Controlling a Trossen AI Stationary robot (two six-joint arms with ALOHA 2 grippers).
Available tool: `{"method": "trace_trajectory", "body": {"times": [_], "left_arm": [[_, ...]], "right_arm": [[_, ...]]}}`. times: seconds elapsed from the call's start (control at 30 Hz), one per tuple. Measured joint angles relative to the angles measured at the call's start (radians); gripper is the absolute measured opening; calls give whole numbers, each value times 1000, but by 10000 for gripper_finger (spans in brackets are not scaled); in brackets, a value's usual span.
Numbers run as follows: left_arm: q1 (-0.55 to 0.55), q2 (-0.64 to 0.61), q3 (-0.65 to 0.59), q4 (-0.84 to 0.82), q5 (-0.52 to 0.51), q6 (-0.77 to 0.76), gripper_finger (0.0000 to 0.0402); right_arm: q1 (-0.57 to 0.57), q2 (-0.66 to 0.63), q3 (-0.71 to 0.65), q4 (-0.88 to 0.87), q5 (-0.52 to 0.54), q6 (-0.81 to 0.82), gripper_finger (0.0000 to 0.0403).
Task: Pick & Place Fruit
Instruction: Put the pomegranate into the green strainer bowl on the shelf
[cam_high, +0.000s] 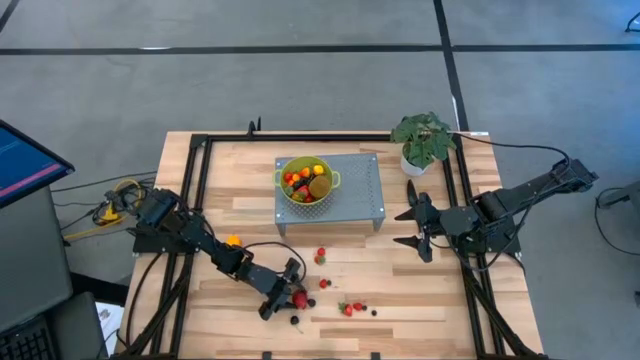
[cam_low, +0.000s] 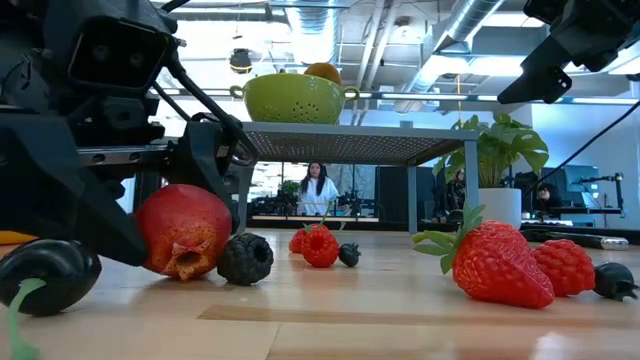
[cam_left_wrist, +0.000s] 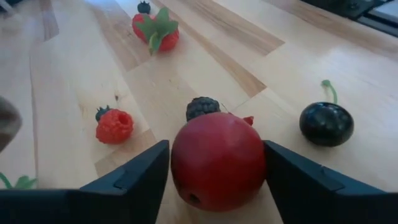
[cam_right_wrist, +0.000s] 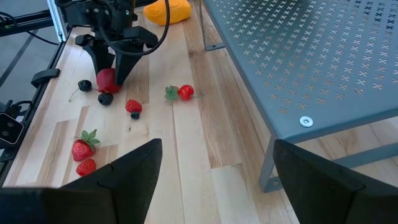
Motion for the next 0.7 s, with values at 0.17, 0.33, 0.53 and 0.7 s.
{"method": "trace_trajectory", "body": {"times": [0.17, 0.33, 0.53, 0.7], "left_arm": [[0, 0, 0, 0, 0, -62, 204], [-2, 0, 0, 0, -1, -87, 201], [-2, 0, 0, 0, -1, -99, 212], [-2, -11, -1, 1, 0, -99, 206]], "right_arm": [[0, 0, 0, 0, 0, 0, 301], [0, 0, 0, 0, 0, 0, 301], [0, 0, 0, 0, 0, 0, 301], [0, 0, 0, 0, 0, 0, 301]]}}
